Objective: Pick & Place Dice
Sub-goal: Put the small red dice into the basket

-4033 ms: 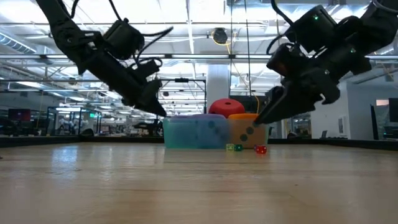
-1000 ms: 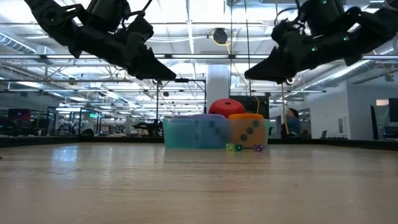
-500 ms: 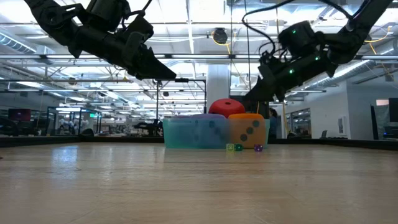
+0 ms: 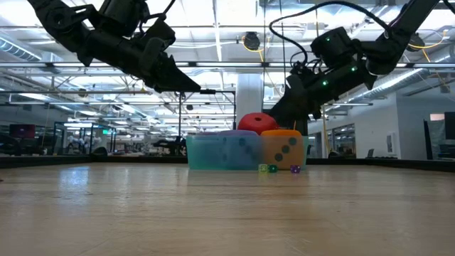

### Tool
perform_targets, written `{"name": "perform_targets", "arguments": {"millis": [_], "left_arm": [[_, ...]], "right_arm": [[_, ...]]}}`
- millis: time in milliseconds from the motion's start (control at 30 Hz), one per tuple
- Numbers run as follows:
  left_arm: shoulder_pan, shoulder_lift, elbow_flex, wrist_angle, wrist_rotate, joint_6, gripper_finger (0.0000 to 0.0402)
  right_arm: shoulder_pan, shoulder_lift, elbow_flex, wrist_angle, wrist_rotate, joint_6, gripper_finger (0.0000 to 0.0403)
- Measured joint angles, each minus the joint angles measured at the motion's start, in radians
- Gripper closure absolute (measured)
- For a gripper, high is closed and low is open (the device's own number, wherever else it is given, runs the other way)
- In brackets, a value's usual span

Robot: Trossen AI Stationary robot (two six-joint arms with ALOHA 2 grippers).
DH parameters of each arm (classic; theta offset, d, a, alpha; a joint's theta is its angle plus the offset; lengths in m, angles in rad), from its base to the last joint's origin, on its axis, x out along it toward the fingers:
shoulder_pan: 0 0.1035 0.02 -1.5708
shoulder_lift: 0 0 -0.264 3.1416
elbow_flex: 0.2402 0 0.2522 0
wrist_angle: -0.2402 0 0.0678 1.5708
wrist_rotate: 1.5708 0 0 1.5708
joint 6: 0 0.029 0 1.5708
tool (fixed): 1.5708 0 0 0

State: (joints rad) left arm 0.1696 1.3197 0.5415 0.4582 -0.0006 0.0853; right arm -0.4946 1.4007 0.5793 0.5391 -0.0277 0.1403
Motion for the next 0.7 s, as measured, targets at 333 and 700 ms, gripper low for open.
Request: {"name": "perform_targets", "arguments": {"millis": [333, 700], "left_arm": [[0.0, 0.0, 0.0, -0.02, 0.0, 0.003, 0.0371], [0.0, 0.0, 0.0, -0.019, -0.001, 0.011, 0.0371]], "right_arm": [[0.084, -0.054, 0.0, -0.013, -0.002, -0.121, 0.0176], [0.16, -0.041, -0.001, -0.08, 0.055, -0.161, 0.0392]]}}
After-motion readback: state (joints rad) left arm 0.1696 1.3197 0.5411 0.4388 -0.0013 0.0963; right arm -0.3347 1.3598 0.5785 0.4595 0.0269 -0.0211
